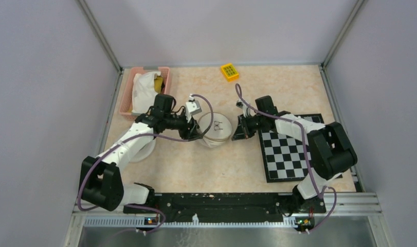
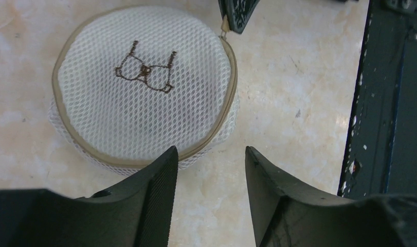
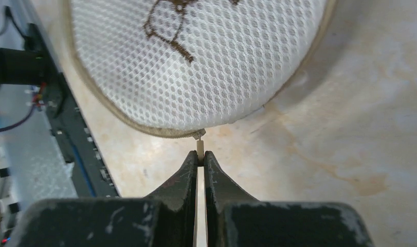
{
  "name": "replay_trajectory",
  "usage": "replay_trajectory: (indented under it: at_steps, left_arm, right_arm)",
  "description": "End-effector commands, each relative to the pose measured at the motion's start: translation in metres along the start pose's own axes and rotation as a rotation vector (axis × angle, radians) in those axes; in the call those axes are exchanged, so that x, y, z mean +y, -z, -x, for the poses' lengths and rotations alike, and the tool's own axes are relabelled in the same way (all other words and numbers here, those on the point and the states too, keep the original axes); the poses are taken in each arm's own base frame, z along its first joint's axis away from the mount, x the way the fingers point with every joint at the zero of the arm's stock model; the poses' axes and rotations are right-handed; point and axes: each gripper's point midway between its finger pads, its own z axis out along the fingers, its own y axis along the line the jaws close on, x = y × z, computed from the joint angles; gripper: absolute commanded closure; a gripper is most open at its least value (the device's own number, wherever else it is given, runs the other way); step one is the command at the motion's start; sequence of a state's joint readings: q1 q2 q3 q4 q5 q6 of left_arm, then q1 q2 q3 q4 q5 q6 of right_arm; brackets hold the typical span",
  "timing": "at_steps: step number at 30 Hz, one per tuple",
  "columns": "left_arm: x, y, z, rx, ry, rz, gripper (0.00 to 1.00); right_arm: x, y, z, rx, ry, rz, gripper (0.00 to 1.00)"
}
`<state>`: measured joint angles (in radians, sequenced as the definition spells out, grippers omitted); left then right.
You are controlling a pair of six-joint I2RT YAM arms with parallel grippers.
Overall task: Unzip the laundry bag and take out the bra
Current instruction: Unzip the laundry bag at the center of the board.
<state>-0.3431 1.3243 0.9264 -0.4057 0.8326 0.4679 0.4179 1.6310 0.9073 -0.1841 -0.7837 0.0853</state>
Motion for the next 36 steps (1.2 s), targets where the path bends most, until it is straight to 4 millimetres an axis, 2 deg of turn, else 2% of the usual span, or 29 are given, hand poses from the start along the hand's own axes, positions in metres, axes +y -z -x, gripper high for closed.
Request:
replay_trajectory:
  at_steps: [1,5,8,12,13,15,17,20,22,24,29,33,36]
  left_arm:
    - [0.016,0.013,0.025,-0.105,0.015,0.071,0.35]
    - [0.037,0.015,0.021,-0.082,0.011,0.150,0.32]
    - [0.045,0.015,0.019,-0.070,-0.011,0.168,0.32]
    - [0.051,0.018,0.017,-0.052,-0.070,0.182,0.33]
    - [0.052,0.019,0.016,-0.046,-0.083,0.188,0.33]
    - [0.052,0.021,0.013,-0.035,-0.104,0.193,0.34]
    - [0.051,0.023,0.010,-0.032,-0.120,0.186,0.35]
    - [0.050,0.027,0.007,-0.039,-0.131,0.182,0.37]
    - [0.055,0.029,0.004,-0.042,-0.127,0.194,0.39]
    - [0.060,0.029,0.000,-0.040,-0.136,0.196,0.42]
    - [0.070,0.017,-0.021,0.019,-0.263,0.150,0.48]
    - [0.089,0.006,-0.039,0.080,-0.314,0.147,0.49]
    - [0.101,-0.003,-0.053,0.128,-0.328,0.146,0.52]
  right_arm:
    - [-0.033,0.001,0.015,0.031,0.163,-0.134,1.00]
    - [-0.053,-0.003,0.031,0.051,0.242,-0.194,1.00]
    - [-0.062,-0.009,0.057,0.027,0.278,-0.225,1.00]
    - [-0.063,-0.011,0.103,-0.046,0.321,-0.238,0.82]
    - [-0.062,-0.011,0.114,-0.064,0.327,-0.241,0.74]
    - [-0.061,-0.008,0.134,-0.100,0.345,-0.263,0.61]
    - [-0.059,0.000,0.153,-0.136,0.365,-0.292,0.51]
    - [-0.049,0.019,0.179,-0.208,0.356,-0.289,0.43]
    - [-0.037,0.033,0.191,-0.246,0.358,-0.281,0.42]
    - [-0.023,0.042,0.195,-0.264,0.363,-0.252,0.42]
    - [0.013,0.046,0.180,-0.259,0.298,-0.124,0.39]
    - [0.022,0.057,0.171,-0.272,0.220,-0.085,0.38]
    - [0.022,0.068,0.166,-0.280,0.173,-0.071,0.38]
